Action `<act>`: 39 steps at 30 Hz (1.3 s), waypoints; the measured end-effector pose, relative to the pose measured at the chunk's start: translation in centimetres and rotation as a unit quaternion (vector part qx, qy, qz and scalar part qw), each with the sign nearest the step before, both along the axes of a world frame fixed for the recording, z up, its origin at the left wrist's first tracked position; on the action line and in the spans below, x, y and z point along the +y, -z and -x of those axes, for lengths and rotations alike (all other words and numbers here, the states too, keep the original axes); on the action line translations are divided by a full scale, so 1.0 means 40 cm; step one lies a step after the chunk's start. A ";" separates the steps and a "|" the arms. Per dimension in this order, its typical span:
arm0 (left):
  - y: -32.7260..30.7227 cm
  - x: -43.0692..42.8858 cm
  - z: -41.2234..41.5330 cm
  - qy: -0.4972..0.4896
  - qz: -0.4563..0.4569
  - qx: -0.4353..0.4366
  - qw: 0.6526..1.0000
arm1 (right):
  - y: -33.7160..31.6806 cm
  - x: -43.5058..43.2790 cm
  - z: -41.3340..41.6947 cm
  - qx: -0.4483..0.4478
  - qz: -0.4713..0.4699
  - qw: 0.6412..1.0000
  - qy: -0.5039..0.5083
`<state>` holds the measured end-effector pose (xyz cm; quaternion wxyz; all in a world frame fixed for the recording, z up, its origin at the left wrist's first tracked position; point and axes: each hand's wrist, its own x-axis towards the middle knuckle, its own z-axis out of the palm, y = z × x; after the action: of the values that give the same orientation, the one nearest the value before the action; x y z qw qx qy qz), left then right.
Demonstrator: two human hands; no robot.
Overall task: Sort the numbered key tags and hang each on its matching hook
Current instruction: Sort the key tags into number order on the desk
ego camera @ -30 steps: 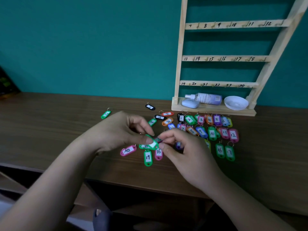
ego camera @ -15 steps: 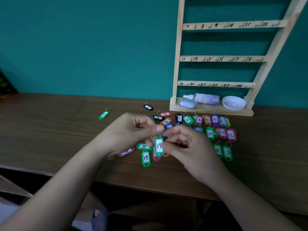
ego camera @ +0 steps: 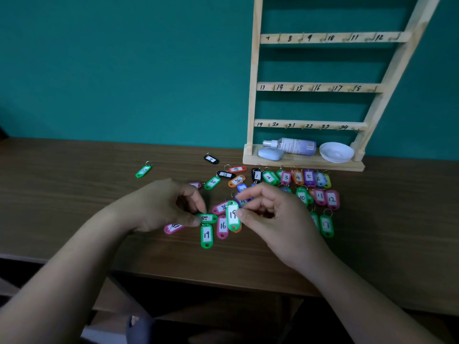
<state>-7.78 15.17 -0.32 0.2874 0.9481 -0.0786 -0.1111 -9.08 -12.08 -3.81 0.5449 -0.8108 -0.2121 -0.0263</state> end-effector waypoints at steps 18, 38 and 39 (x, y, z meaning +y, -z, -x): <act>-0.021 0.008 0.006 -0.006 0.096 -0.051 0.994 | 0.000 -0.013 -0.007 -0.017 -0.003 0.999 0.040; -0.022 -0.146 0.027 0.043 0.231 -0.062 0.970 | -0.022 -0.092 -0.015 -0.024 0.019 0.997 0.074; -0.021 -0.156 0.025 0.050 0.215 -0.062 0.973 | -0.021 -0.101 -0.016 -0.023 0.027 0.996 0.076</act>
<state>-8.80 8.92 0.51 0.4727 0.8642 -0.1657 -0.0467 -8.43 -16.14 -2.97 0.5139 -0.8385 -0.1624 -0.0804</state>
